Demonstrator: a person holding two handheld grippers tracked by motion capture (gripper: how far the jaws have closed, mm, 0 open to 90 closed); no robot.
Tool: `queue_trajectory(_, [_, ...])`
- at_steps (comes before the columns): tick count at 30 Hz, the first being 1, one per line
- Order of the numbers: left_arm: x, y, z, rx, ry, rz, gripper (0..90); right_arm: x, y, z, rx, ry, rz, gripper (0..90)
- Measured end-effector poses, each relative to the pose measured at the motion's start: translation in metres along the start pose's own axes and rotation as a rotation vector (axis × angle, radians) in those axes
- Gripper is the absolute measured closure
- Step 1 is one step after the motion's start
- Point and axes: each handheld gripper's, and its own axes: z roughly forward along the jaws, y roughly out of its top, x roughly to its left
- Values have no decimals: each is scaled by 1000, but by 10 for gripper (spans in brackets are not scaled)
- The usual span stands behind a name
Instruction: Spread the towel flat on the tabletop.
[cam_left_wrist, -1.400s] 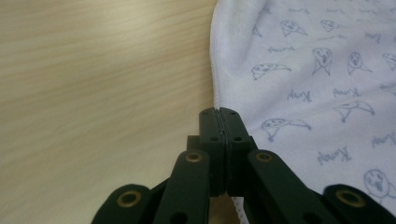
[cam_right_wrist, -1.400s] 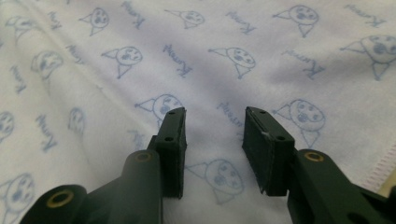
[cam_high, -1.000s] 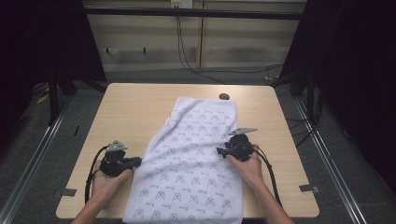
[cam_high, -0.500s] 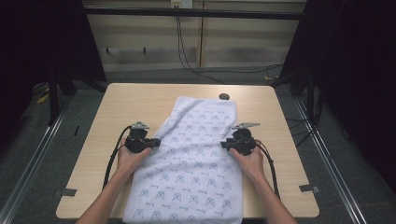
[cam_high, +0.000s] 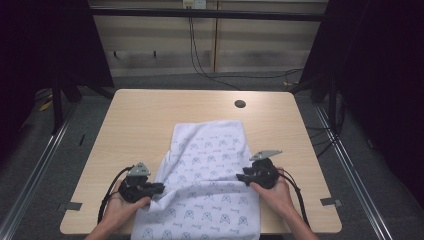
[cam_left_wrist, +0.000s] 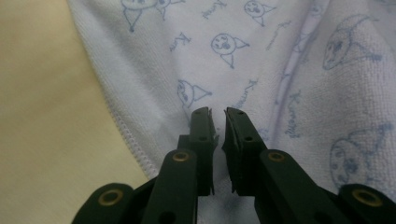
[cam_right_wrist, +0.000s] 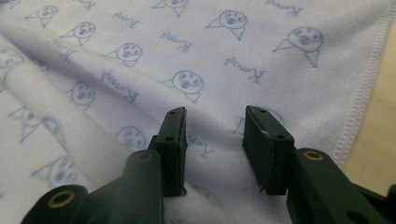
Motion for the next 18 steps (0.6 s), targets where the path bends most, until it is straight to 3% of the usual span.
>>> queue_trajectory(4, [-17, -14, -10, 24, -31, 8, 808, 21, -19, -17, 30, 31, -33, 606])
queue_trajectory(7, [-18, -15, -13, -6, -44, 5, 758, 32, -33, -29, 51, 55, -44, 605])
queue_trajectory(8, [-12, -10, -14, -38, -58, -18, 746, 34, -36, -32, 55, 56, -47, 602])
queue_trajectory(11, [9, 11, -10, -77, -13, -61, 743, 33, -37, -34, 28, 67, -36, 582])
queue_trajectory(12, [17, 19, -7, -106, 9, -75, 745, 31, -35, -34, 10, 61, -25, 581])
queue_trajectory(14, [31, 37, 1, -132, 71, -64, 730, 25, -27, -36, -26, 50, -9, 585])
queue_trajectory(15, [37, 45, 7, -137, 101, -81, 717, 22, -23, -36, -38, 40, 0, 587])
queue_trajectory(16, [41, 52, 15, -128, 148, -61, 678, 18, -19, -35, -52, 30, 5, 587])
queue_trajectory(17, [45, 58, 22, -128, 145, -56, 639, 15, -16, -34, -60, 31, 19, 586])
queue_trajectory(18, [48, 62, 28, -147, 115, -75, 621, 11, -14, -32, -63, 24, 19, 585])
